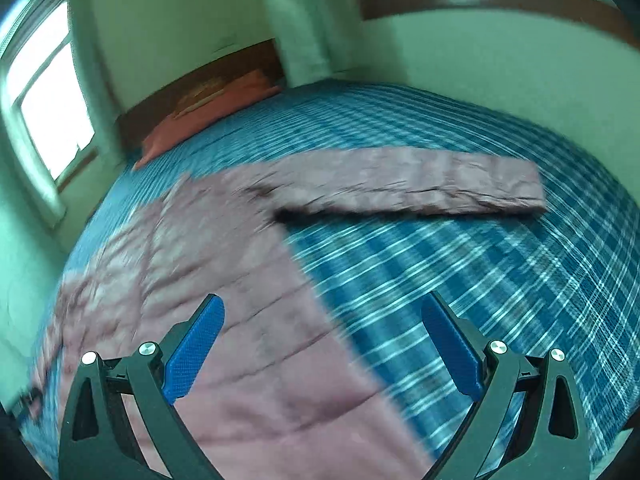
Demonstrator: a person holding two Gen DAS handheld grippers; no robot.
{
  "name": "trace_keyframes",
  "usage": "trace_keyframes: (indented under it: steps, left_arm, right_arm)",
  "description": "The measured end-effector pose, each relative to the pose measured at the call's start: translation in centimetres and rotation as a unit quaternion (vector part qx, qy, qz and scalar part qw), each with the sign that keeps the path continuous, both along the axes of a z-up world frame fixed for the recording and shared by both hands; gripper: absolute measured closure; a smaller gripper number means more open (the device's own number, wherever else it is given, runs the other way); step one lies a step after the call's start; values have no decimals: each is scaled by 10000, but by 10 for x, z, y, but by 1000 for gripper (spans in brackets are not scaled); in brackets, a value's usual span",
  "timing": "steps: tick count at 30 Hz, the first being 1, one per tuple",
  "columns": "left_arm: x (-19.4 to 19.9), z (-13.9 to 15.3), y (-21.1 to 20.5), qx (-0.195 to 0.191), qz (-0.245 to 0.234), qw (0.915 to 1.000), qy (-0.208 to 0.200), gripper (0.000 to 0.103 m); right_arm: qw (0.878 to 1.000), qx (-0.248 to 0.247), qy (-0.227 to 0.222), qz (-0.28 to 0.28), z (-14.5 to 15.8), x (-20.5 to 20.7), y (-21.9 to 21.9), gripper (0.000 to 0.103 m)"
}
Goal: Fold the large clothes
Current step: 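Grasp the jacket sleeve with the right tool and fold it across the body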
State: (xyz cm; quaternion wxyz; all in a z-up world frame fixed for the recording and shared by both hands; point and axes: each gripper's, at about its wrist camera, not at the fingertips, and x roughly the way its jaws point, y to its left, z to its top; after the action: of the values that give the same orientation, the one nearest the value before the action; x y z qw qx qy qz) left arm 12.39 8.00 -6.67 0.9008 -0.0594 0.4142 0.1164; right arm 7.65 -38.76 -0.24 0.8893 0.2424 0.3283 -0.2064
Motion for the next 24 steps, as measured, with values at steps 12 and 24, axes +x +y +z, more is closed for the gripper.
trace_keyframes:
  steps: [12,24]
  left_arm:
    - [35,-39,76,40,1539,9873,392,2]
    - [32,-69,101,60,1785,9809,765,2]
  right_arm:
    - [9604,1880,-777,-1902,-77,-20,-178,6]
    - [9529,1738,-1054,-2251,-85,22,-226,77]
